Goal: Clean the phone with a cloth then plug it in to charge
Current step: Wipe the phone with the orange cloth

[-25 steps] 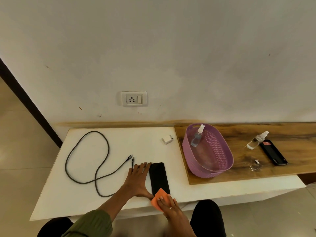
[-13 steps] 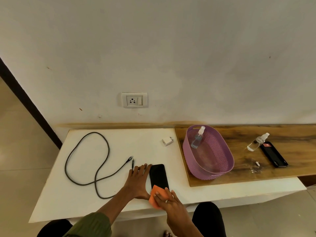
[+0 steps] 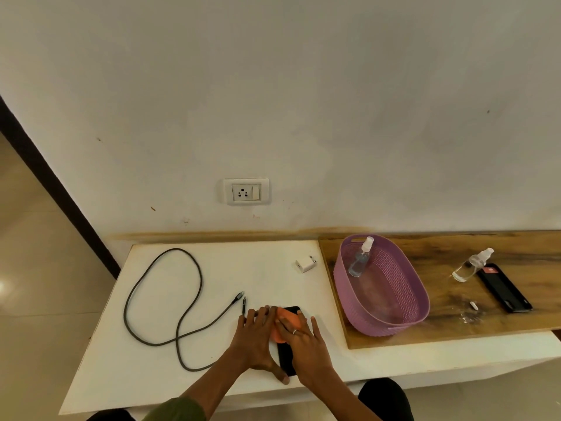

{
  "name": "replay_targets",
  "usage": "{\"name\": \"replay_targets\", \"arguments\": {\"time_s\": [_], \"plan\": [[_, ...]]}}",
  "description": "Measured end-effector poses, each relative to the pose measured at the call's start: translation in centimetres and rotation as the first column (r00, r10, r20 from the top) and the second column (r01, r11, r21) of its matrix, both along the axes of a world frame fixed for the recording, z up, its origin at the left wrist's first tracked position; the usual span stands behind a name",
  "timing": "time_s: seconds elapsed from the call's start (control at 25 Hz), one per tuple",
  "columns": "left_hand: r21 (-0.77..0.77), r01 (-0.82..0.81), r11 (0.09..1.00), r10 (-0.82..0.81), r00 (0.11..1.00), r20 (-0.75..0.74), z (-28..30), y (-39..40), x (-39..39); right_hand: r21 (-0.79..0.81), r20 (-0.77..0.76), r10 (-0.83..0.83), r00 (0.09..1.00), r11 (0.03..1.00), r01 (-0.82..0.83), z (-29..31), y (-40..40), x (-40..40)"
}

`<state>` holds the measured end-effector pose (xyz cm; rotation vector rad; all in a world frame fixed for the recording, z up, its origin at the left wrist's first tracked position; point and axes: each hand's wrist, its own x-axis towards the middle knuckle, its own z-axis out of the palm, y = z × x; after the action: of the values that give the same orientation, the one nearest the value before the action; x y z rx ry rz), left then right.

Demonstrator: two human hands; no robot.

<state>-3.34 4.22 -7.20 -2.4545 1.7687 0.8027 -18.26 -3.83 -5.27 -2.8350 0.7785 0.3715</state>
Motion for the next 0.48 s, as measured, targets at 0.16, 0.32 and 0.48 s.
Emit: {"name": "replay_targets", "arguments": {"time_s": [0.16,0.32,0.48], "plan": [[-0.007,-0.01,1.0,0.01,1.0,0.004,0.1,-0.1,-0.1,-0.002,0.002,-0.09,0.996,0.996,0.09,-0.1,0.7,-0.1],[0.004,-0.017,1.0,0.017,1.0,-0.004,0.4,0.0,-0.2,0.105,0.012,-0.17,0.985,0.98,0.167,-1.2,0.7,0.0],[0.009,-0.014,1.0,0.014,1.0,0.006,0.6,-0.1,-0.3,0.194,0.086,-0.347,0.934,0.925,0.326,0.0,-0.1,-0.2]]}}
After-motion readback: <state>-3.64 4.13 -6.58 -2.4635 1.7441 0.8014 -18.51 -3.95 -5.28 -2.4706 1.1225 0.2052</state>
